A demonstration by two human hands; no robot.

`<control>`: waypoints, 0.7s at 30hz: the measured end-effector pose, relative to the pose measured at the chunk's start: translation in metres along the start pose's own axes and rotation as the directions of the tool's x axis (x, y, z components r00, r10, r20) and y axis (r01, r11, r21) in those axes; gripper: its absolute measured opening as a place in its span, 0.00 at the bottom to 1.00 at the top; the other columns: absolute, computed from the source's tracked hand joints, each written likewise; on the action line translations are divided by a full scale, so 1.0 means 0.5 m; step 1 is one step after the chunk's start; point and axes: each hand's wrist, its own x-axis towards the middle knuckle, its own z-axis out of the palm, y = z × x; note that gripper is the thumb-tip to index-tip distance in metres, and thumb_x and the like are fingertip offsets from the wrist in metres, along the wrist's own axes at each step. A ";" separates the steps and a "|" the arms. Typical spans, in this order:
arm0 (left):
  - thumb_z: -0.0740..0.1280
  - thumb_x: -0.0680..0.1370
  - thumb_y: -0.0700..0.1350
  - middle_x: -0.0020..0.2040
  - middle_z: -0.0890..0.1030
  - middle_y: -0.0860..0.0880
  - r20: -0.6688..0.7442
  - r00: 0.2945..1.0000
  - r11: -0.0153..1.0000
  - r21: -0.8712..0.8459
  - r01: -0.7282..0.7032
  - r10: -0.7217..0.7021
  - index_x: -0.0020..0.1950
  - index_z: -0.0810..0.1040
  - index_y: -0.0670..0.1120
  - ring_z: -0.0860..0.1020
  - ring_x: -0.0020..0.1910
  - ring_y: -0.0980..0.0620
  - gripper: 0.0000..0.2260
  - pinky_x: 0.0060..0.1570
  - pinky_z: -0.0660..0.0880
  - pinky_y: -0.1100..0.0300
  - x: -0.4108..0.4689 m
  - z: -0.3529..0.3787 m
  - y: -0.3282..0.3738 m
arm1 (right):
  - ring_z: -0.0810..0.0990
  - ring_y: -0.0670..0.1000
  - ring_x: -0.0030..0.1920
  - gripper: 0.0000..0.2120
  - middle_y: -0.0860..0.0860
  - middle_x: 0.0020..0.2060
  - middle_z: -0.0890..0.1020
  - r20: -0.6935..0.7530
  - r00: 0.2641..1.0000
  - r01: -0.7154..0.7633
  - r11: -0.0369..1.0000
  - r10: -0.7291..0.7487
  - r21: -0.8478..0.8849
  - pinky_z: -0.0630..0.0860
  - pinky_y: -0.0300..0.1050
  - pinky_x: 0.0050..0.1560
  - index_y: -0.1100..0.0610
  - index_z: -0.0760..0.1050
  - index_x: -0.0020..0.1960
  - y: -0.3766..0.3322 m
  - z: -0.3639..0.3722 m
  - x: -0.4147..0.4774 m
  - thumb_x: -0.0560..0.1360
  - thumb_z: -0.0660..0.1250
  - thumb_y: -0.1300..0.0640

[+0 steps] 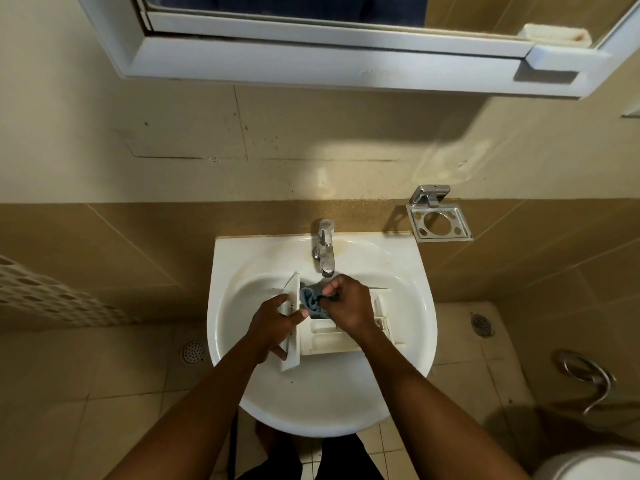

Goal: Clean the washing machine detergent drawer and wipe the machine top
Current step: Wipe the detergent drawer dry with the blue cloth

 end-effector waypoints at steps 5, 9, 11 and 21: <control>0.77 0.73 0.56 0.73 0.72 0.44 -0.012 1.000 1.000 0.015 0.013 -0.012 0.78 0.66 0.55 0.77 0.59 0.40 0.36 0.28 0.82 0.46 0.006 0.005 -0.004 | 0.83 0.46 0.48 0.11 0.48 0.49 0.85 -0.092 0.987 0.133 0.990 -0.129 0.046 0.80 0.39 0.51 0.54 0.81 0.52 -0.005 0.070 -0.030 0.71 0.78 0.60; 0.77 0.74 0.55 0.71 0.73 0.45 -0.018 1.000 1.000 0.015 0.010 -0.010 0.77 0.68 0.55 0.78 0.55 0.42 0.34 0.28 0.82 0.46 0.006 0.006 -0.002 | 0.81 0.51 0.52 0.13 0.53 0.53 0.83 -0.030 0.954 0.297 0.954 -0.297 -0.032 0.79 0.41 0.53 0.57 0.81 0.56 0.006 0.061 -0.019 0.72 0.75 0.63; 0.77 0.74 0.55 0.70 0.73 0.45 -0.020 1.000 1.000 0.012 0.007 -0.006 0.76 0.69 0.55 0.78 0.55 0.42 0.33 0.28 0.82 0.46 0.005 0.005 -0.001 | 0.81 0.53 0.54 0.17 0.55 0.55 0.82 0.086 0.943 0.330 0.933 -0.321 -0.143 0.79 0.40 0.52 0.57 0.80 0.58 0.020 0.036 -0.008 0.71 0.75 0.64; 0.77 0.73 0.57 0.65 0.74 0.48 -0.007 1.000 1.000 -0.002 -0.012 0.012 0.77 0.68 0.54 0.78 0.51 0.46 0.35 0.27 0.81 0.48 -0.002 0.000 -0.001 | 0.83 0.50 0.52 0.08 0.44 0.48 0.86 0.142 0.990 0.064 0.944 -0.018 -0.322 0.77 0.43 0.56 0.50 0.83 0.46 0.045 -0.018 0.001 0.72 0.72 0.61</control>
